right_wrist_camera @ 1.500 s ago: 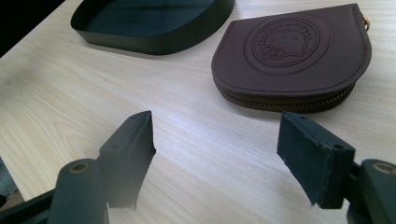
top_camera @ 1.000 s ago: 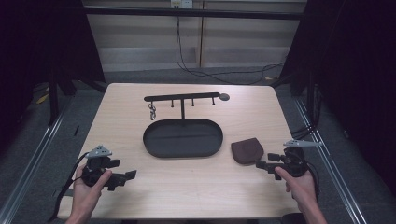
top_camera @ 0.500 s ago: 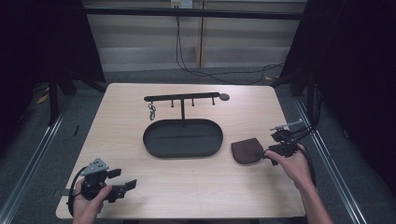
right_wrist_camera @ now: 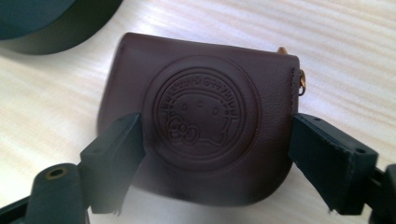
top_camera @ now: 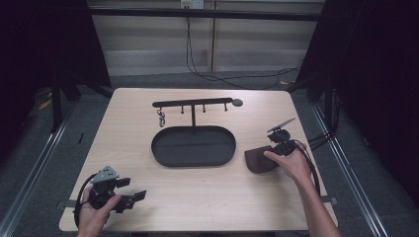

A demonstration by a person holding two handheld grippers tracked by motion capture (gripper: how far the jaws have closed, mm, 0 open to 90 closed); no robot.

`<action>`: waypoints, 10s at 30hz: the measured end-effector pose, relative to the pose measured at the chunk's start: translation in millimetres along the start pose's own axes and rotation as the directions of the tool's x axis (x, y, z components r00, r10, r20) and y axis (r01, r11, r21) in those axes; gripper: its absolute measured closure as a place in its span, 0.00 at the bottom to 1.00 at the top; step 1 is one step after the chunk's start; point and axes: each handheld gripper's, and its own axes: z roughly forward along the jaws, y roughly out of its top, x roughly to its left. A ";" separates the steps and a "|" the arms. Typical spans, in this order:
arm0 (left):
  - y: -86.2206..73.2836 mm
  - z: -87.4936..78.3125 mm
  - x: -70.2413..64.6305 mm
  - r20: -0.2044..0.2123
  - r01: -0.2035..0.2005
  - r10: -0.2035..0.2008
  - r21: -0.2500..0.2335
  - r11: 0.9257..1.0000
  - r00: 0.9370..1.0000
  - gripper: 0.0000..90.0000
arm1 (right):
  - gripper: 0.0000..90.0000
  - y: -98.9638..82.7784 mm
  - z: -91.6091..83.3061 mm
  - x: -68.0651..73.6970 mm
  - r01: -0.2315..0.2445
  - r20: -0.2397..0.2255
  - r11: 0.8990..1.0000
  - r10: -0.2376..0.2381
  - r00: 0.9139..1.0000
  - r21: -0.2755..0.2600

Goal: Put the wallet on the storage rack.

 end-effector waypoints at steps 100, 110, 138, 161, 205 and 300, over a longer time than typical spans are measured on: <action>-0.9 5.4 -8.0 0.034 -0.018 0.016 0.057 0.998 0.999 0.21 | 0.94 39.0 -57.9 7.3 -0.096 -0.017 0.994 0.097 0.995 0.053; -0.9 5.3 -8.0 0.038 -0.019 0.017 0.059 0.998 0.999 0.21 | 0.97 42.5 -69.2 9.5 -0.093 -0.009 0.994 0.094 0.996 0.054; -0.9 5.2 -7.5 0.044 -0.016 0.013 0.061 0.998 0.999 0.20 | 0.98 53.0 -92.9 16.9 -0.071 0.030 0.997 0.070 0.997 0.042; -0.5 5.0 -5.0 0.044 -0.006 0.004 0.056 0.998 0.999 0.20 | 0.98 77.1 -115.4 33.2 -0.023 0.027 0.999 0.022 0.999 0.025; -1.8 2.7 -5.3 0.066 0.002 -0.005 0.049 0.999 0.998 0.20 | 0.98 125.8 -82.9 98.3 0.048 -0.115 0.996 -0.057 0.992 -0.080; -0.8 2.7 -0.4 0.008 0.053 -0.053 0.051 0.997 0.999 0.21 | 0.17 25.5 0.0 50.8 -0.102 -0.220 0.919 0.017 0.975 -0.380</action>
